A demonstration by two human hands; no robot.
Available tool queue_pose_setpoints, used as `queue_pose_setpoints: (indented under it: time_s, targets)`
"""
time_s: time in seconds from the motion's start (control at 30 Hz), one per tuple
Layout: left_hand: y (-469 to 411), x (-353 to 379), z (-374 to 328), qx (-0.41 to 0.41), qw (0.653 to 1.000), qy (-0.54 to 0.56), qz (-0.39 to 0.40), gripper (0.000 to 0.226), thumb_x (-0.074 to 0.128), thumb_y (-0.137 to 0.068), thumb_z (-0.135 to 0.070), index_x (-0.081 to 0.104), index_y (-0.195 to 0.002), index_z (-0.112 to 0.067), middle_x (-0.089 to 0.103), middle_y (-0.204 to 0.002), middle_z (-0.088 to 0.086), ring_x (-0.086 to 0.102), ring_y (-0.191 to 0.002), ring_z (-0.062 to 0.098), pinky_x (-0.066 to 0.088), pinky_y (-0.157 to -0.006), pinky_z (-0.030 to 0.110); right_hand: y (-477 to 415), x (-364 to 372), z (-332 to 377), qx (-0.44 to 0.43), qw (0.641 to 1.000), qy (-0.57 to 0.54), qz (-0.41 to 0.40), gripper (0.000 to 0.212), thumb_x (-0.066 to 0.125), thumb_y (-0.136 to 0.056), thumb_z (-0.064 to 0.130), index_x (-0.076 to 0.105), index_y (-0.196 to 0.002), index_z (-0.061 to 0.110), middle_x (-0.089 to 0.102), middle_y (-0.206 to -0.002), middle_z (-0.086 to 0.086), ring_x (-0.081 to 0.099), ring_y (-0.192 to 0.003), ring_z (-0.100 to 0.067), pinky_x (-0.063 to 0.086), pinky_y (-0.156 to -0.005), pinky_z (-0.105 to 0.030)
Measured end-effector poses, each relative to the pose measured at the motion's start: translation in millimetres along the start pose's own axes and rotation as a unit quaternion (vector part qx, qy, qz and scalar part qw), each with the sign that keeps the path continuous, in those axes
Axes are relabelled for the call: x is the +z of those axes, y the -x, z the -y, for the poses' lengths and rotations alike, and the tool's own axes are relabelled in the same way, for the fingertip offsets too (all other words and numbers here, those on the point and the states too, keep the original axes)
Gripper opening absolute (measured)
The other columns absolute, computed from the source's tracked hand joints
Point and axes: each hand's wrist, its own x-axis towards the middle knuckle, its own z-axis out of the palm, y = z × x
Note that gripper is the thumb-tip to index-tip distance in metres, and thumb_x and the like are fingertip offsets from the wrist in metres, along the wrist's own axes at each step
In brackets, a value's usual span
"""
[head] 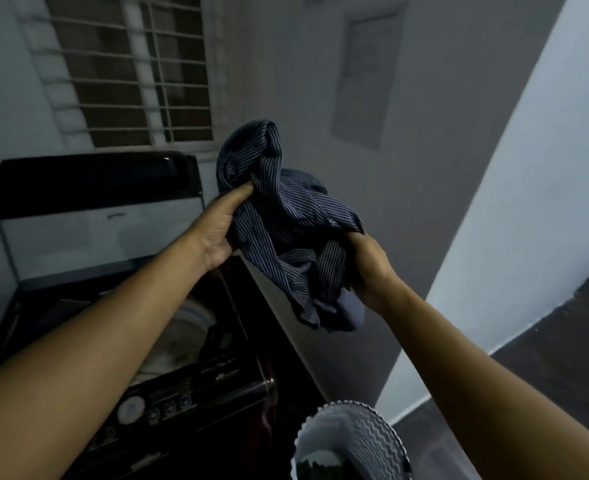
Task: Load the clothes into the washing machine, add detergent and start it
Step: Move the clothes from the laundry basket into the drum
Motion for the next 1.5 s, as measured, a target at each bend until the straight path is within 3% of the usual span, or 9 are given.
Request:
queue_pose_setpoints:
  time_s: [0.2, 0.37, 0.53, 0.63, 0.73, 0.93, 1.2, 1.4, 1.5]
  targets:
    - [11, -76, -31, 0.01, 0.998, -0.067, 0.017, 0.052, 0.077, -0.08, -0.029, 0.066, -0.128, -0.013, 0.074, -0.119, 0.011, 0.071, -0.109, 0.027, 0.057, -0.094, 0.039, -22, 127, 1, 0.004, 0.995, 0.016, 0.098, 0.036, 0.049, -0.101, 0.029, 0.067, -0.126, 0.011, 0.074, -0.12, -0.01, 0.07, -0.113, -0.029, 0.057, -0.092, -0.043]
    - [12, -154, -53, 0.031, 0.988, -0.072, -0.13, 0.048, 0.075, -0.079, -0.01, 0.067, -0.126, -0.008, 0.075, -0.111, 0.016, 0.072, -0.104, 0.037, 0.058, -0.092, 0.054, -37, 206, -19, -0.039, 0.974, 0.096, 0.204, 0.018, 0.065, -0.097, 0.015, 0.068, -0.115, 0.019, 0.077, -0.108, 0.0, 0.074, -0.099, -0.017, 0.06, -0.08, -0.028]
    - [19, -220, -60, -0.018, 0.989, 0.055, -0.134, 0.032, 0.06, -0.093, -0.011, 0.067, -0.121, 0.002, 0.073, -0.106, 0.018, 0.072, -0.092, 0.031, 0.062, -0.08, 0.041, -59, 257, -81, 0.007, 0.95, 0.206, 0.233, 0.082, 0.092, -0.072, 0.036, 0.048, -0.141, 0.028, 0.068, -0.126, 0.005, 0.071, -0.108, -0.015, 0.061, -0.088, -0.033]
    - [19, -253, -48, -0.04, 0.988, 0.085, -0.122, 0.024, 0.055, -0.097, -0.013, 0.068, -0.112, -0.001, 0.074, -0.097, 0.013, 0.073, -0.085, 0.026, 0.062, -0.074, 0.035, -77, 280, -114, 0.016, 0.95, 0.259, 0.173, 0.022, 0.069, -0.088, 0.002, 0.056, -0.104, 0.01, 0.064, -0.086, -0.002, 0.064, -0.069, -0.011, 0.054, -0.066, -0.029]
    - [18, -290, -27, -0.066, 0.985, 0.086, -0.136, 0.03, 0.055, -0.099, -0.022, 0.068, -0.12, -0.004, 0.074, -0.11, 0.014, 0.073, -0.096, 0.027, 0.059, -0.084, 0.035, -86, 296, -135, 0.04, 0.95, 0.287, 0.118, 0.02, 0.046, -0.1, -0.003, 0.056, -0.086, 0.007, 0.053, -0.068, -0.002, 0.051, -0.048, -0.005, 0.042, -0.044, -0.017]
    - [26, -359, 56, -0.194, 0.968, 0.034, -0.155, 0.042, 0.066, -0.093, -0.035, 0.067, -0.128, -0.013, 0.072, -0.122, 0.012, 0.072, -0.106, 0.027, 0.056, -0.087, 0.036, -107, 292, -203, 0.085, 0.93, 0.329, 0.144, 0.029, 0.057, -0.095, 0.016, 0.067, -0.12, 0.006, 0.072, -0.112, -0.012, 0.07, -0.104, -0.032, 0.058, -0.087, -0.045]
    - [42, -433, 139, -0.36, 0.879, -0.305, -0.074, 0.07, 0.08, -0.082, -0.047, 0.05, -0.142, -0.027, 0.056, -0.138, -0.008, 0.056, -0.121, 0.015, 0.048, -0.103, 0.031, -112, 278, -268, 0.173, 0.827, 0.507, 0.168, 0.037, 0.071, -0.079, 0.013, 0.062, -0.114, 0.023, 0.069, -0.114, -0.011, 0.068, -0.099, -0.028, 0.058, -0.088, -0.04]
    - [23, -441, 173, -0.251, 0.747, -0.612, -0.066, 0.093, 0.075, -0.079, -0.054, 0.028, -0.154, -0.027, 0.041, -0.153, 0.01, 0.041, -0.139, 0.033, 0.044, -0.108, 0.046, -107, 303, -289, 0.037, 0.722, 0.649, 0.237, 0.067, 0.07, -0.075, 0.036, 0.053, -0.138, 0.018, 0.058, -0.13, -0.018, 0.058, -0.118, -0.04, 0.051, -0.098, -0.043]
    - [13, -429, 197, -0.338, 0.75, -0.568, 0.036, 0.108, 0.079, -0.074, -0.051, 0.013, -0.159, -0.034, 0.025, -0.161, 0.008, 0.043, -0.135, 0.034, 0.061, -0.08, 0.042, -102, 310, -309, 0.104, 0.65, 0.678, 0.326, 0.084, 0.07, -0.085, 0.036, 0.028, -0.157, 0.026, 0.042, -0.15, -0.021, 0.051, -0.13, -0.044, 0.048, -0.106, -0.047]
